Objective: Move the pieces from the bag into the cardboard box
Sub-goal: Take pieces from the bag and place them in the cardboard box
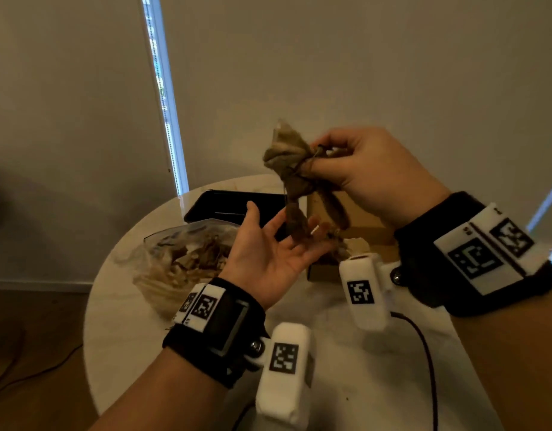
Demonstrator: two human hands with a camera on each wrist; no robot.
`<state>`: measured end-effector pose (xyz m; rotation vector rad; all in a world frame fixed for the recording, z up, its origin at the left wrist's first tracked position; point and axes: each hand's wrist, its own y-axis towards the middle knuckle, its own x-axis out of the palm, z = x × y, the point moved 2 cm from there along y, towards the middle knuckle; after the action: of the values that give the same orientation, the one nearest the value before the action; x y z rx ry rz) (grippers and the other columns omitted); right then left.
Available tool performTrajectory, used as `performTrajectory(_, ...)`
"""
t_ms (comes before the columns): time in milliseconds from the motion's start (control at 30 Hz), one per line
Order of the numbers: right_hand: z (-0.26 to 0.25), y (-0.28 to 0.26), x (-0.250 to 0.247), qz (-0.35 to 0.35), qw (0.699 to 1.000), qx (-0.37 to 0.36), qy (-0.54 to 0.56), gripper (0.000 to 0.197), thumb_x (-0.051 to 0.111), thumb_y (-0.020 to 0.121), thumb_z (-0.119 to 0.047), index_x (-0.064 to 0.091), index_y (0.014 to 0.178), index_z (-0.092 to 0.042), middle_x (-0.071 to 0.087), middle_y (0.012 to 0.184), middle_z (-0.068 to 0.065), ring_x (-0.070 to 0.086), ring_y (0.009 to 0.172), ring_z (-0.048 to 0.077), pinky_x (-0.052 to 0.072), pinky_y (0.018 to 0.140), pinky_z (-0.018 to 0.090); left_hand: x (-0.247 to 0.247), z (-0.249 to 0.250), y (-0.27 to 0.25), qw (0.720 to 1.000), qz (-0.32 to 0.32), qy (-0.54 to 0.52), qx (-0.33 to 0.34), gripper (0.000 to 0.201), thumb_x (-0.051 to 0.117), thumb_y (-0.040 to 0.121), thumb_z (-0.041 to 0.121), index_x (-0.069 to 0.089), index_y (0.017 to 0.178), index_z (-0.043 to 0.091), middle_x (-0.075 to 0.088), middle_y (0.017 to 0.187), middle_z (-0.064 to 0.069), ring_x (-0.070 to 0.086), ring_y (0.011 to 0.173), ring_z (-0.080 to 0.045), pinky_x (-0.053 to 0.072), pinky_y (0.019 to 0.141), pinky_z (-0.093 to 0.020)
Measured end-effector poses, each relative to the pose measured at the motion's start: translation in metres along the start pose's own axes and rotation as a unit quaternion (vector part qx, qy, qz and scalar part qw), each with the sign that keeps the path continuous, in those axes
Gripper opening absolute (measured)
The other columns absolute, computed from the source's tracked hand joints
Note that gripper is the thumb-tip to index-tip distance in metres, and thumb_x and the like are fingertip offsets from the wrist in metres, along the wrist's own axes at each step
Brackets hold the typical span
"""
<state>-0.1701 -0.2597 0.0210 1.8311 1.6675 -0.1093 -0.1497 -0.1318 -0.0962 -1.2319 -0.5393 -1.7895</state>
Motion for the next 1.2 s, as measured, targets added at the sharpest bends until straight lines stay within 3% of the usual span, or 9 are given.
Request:
performTrajectory(100,0.024,-0.007,0.010,-0.023,0.998,0.040,-0.045,0.003,0.077,0.088,-0.019,0.074,0.089,-0.020,0.076,0.075,-0.002,0.074,0.067,0.011,0.059,0.063,0.028,-0.003,-0.010,0.013,0.999,-0.022,-0.024,-0.017,0.070,0.043,0.100,0.062,0.059,0.140,0.007,0.059,0.139,-0.024,0.059,0.127,-0.042,0.042,0.109,-0.061)
performTrajectory(300,0.053,-0.004,0.024,-0.038,0.989,0.061,-0.132,0.004,0.076,0.088,-0.030,0.072,0.087,-0.029,0.074,0.084,-0.008,0.072,0.075,0.011,0.055,0.062,0.024,-0.016,-0.017,0.026,0.997,-0.061,-0.032,-0.026,0.063,0.046,0.101,0.057,0.057,0.141,0.009,0.061,0.137,-0.024,0.058,0.129,-0.043,0.042,0.108,-0.064)
performTrajectory(467,0.061,-0.003,0.033,-0.149,0.963,0.065,-0.213,0.012,0.073,0.091,-0.029,0.069,0.093,-0.039,0.063,0.089,-0.017,0.061,0.078,0.000,0.042,0.053,0.008,-0.023,-0.015,0.026,0.997,-0.072,-0.022,-0.022,0.072,0.050,0.098,0.060,0.052,0.144,0.004,0.057,0.142,-0.025,0.054,0.134,-0.040,0.039,0.114,-0.057)
performTrajectory(600,0.064,-0.004,0.029,-0.155,0.967,0.057,-0.194,0.028,0.079,0.085,-0.036,0.065,0.109,-0.035,0.069,0.096,-0.013,0.066,0.085,0.003,0.049,0.061,0.015,-0.026,-0.012,0.028,0.998,-0.056,-0.002,0.002,0.058,0.054,0.097,0.040,0.054,0.143,0.006,0.060,0.140,-0.021,0.056,0.133,-0.035,0.044,0.108,-0.053)
performTrajectory(767,0.074,-0.013,0.019,-0.115,0.982,0.031,-0.145,0.027,0.079,0.083,-0.041,0.061,0.102,-0.038,0.064,0.104,-0.015,0.063,0.095,0.005,0.054,0.076,0.025,-0.032,-0.011,0.030,0.999,-0.019,-0.024,0.015,0.054,0.052,0.099,0.044,0.059,0.134,0.003,0.063,0.134,-0.023,0.058,0.131,-0.033,0.050,0.101,-0.049)
performTrajectory(867,0.074,-0.021,0.019,-0.068,0.990,-0.004,-0.121,0.014,0.070,0.090,-0.046,0.064,0.096,-0.035,0.068,0.095,-0.013,0.065,0.086,0.005,0.054,0.073,0.027,-0.036,-0.014,0.032,0.999,0.002,-0.037,0.038,0.055,0.054,0.097,0.043,0.058,0.136,0.004,0.061,0.137,-0.024,0.058,0.131,-0.033,0.050,0.102,-0.048)
performTrajectory(1033,0.075,-0.029,0.036,-0.098,0.977,0.010,-0.188,0.036,0.067,0.083,-0.064,0.067,0.082,-0.028,0.068,0.076,-0.008,0.063,0.070,0.005,0.054,0.063,0.029,-0.035,-0.015,0.031,0.996,0.013,-0.062,0.058,0.050,0.051,0.102,0.042,0.063,0.128,0.001,0.066,0.129,-0.022,0.064,0.123,-0.032,0.045,0.112,-0.041)
performTrajectory(1100,0.077,-0.029,0.042,-0.111,0.973,0.009,-0.201,0.025,0.070,0.086,-0.054,0.067,0.082,-0.029,0.068,0.078,-0.009,0.063,0.073,0.003,0.050,0.064,0.027,-0.034,-0.014,0.032,0.996,0.009,-0.063,0.062,0.045,0.050,0.103,0.040,0.067,0.118,0.001,0.070,0.120,-0.021,0.068,0.112,-0.030,0.048,0.109,-0.040)
performTrajectory(1200,0.079,-0.026,0.034,-0.090,0.993,0.013,-0.073,0.012,0.071,0.092,-0.037,0.071,0.087,-0.026,0.072,0.081,-0.005,0.066,0.071,0.003,0.050,0.065,0.024,-0.035,-0.009,0.034,0.995,0.014,-0.061,0.080,0.049,0.050,0.103,0.037,0.057,0.140,0.004,0.064,0.134,-0.021,0.062,0.126,-0.031,0.046,0.110,-0.041)
